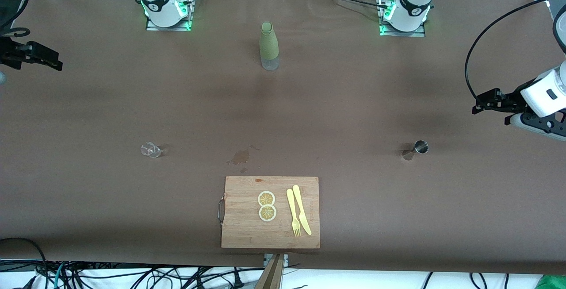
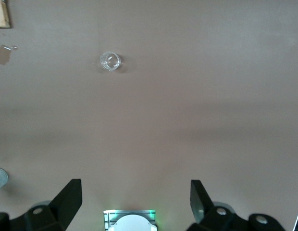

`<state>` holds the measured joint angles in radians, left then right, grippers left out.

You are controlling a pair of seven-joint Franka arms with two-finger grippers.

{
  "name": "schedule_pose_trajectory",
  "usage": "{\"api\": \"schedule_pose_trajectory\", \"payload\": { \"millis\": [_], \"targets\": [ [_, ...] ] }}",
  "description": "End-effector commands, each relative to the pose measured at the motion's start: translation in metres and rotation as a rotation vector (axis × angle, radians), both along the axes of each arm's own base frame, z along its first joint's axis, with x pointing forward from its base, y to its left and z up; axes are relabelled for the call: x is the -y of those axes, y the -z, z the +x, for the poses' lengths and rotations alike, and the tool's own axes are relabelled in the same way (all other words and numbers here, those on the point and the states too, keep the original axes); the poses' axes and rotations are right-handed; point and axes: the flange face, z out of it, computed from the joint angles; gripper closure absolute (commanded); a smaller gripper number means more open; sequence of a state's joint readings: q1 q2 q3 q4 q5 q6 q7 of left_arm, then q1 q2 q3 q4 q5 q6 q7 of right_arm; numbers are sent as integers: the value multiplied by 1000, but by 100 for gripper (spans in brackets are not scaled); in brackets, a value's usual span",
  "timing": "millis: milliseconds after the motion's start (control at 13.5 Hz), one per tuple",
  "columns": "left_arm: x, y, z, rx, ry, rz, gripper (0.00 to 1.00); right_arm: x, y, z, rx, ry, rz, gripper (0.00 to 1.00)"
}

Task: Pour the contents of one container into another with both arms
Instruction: 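Reach the right gripper to the beaker while the left gripper reaches the jigger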

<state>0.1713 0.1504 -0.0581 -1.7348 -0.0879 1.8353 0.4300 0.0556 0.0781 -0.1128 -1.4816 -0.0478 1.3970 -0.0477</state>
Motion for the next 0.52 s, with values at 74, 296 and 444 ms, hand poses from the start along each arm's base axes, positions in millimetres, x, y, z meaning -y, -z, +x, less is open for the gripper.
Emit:
{"api": "schedule_pose_trajectory", "payload": {
  "millis": [74, 296, 444],
  "targets": [
    [-19, 32, 0, 30, 94, -20, 0, 5, 19, 11, -12, 8, -2, 0],
    [-29, 59, 3, 42, 157, -56, 0, 0, 44, 28, -16, -7, -4, 0],
    [-37, 77, 5, 49, 212, -109, 0, -8, 58, 31, -45, -25, -4, 0]
  ]
}}
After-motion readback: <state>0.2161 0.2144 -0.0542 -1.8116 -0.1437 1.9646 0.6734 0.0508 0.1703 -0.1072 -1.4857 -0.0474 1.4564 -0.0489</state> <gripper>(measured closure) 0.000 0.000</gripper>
